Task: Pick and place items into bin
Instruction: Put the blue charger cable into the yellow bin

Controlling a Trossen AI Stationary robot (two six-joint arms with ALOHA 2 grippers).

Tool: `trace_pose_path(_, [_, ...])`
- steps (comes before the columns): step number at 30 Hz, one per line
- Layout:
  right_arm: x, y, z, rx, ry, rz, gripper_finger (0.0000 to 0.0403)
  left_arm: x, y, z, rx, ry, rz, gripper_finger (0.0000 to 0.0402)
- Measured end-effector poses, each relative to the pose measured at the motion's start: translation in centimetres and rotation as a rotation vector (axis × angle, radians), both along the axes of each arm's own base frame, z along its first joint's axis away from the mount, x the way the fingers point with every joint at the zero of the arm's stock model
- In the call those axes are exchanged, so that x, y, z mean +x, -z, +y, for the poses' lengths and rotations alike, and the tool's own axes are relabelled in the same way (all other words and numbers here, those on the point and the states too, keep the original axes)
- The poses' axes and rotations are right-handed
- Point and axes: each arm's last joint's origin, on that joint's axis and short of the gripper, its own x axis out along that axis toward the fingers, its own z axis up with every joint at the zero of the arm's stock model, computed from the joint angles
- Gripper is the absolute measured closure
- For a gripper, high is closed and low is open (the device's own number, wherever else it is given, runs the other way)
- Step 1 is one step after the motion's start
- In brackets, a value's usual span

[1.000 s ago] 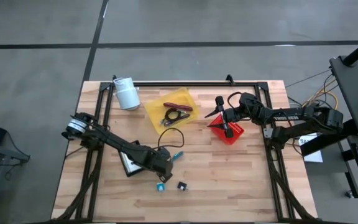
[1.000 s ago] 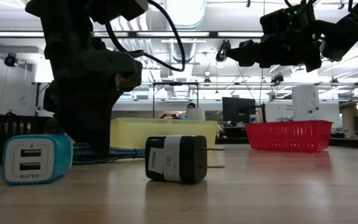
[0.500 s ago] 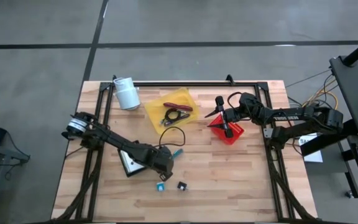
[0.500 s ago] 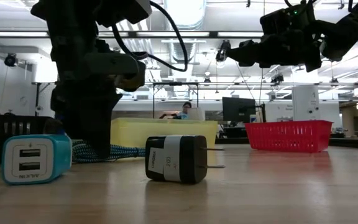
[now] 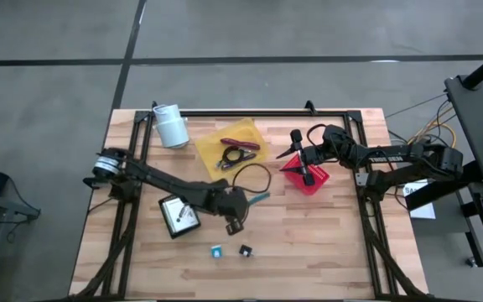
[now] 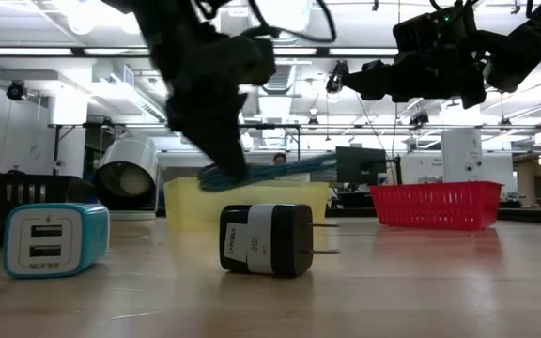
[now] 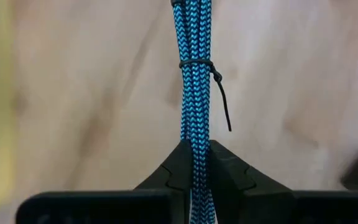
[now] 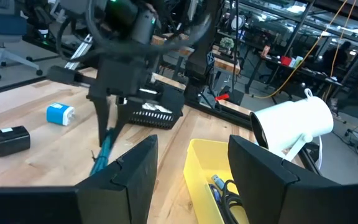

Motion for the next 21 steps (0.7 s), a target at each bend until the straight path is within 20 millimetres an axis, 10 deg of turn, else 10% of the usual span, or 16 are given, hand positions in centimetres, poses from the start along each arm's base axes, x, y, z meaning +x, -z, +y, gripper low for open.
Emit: trace_pose_path(21, [0.0, 0.1, 0.0, 0.004, 0.0, 0.012, 0.022, 1.1, -3.4, 10.1, 0.298, -0.049, 0.054, 0.0379])
